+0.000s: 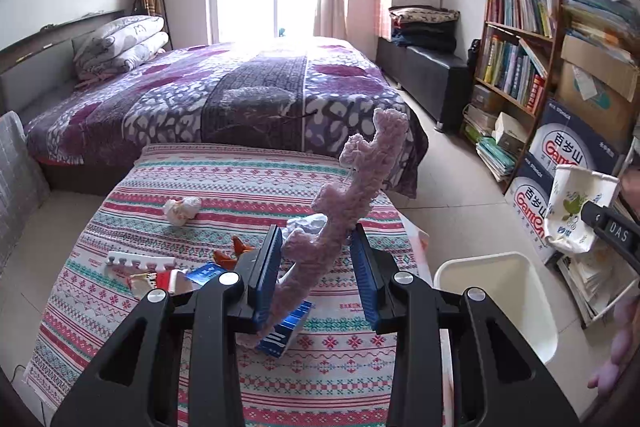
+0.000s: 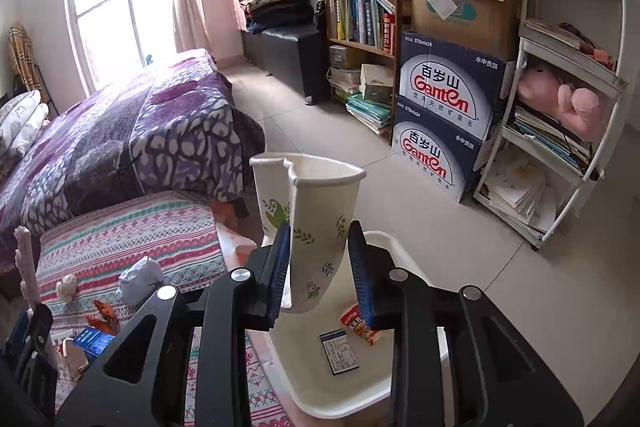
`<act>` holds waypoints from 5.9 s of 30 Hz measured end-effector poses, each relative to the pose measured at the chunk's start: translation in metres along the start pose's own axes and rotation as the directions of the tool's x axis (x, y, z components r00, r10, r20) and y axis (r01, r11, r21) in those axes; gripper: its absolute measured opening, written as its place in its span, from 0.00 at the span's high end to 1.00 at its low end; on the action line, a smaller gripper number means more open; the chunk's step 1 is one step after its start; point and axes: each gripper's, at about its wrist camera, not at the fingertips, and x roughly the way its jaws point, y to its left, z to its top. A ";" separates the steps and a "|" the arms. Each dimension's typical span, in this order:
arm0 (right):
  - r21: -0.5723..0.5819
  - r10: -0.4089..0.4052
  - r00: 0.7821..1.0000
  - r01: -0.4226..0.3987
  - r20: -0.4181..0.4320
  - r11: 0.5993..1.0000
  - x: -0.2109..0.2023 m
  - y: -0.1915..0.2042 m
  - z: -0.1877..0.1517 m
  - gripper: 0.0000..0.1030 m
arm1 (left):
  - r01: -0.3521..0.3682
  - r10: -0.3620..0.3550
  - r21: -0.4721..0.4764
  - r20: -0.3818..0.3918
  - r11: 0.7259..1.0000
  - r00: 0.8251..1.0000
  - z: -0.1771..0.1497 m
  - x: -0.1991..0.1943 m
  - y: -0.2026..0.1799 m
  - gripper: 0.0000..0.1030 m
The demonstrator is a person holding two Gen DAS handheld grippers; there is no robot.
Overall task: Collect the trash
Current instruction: 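Drop the paper cup into the bin with the right gripper while the left gripper carries the pink strip there, then open the left gripper over the bin to release the pink strip, then grasp the red snack bag with the left gripper while the right gripper grasps the blue carton, then carry the blue carton to the bin and open the right gripper while the left gripper carries the red bag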
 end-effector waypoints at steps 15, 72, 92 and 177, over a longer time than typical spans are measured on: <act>0.160 -0.128 0.991 0.121 0.037 0.980 0.004 -0.070 0.016 0.15 | 0.172 -0.166 0.051 -0.113 0.984 0.980 -0.015 0.022 -0.082 0.65; -0.360 0.143 0.966 -0.215 -0.216 0.908 0.030 0.106 -0.050 0.07 | -0.126 0.423 0.561 -0.438 0.818 0.793 -0.065 0.110 0.136 0.21; -0.849 0.226 0.896 -0.436 -0.382 0.299 0.033 0.268 -0.189 0.07 | -0.065 0.288 0.419 -0.497 0.906 0.818 -0.060 0.163 0.188 0.55; -0.004 0.176 0.983 -0.176 -0.051 0.984 0.016 0.011 0.008 0.75 | 0.132 -0.141 -0.089 -0.103 0.987 0.985 0.018 0.031 0.003 0.55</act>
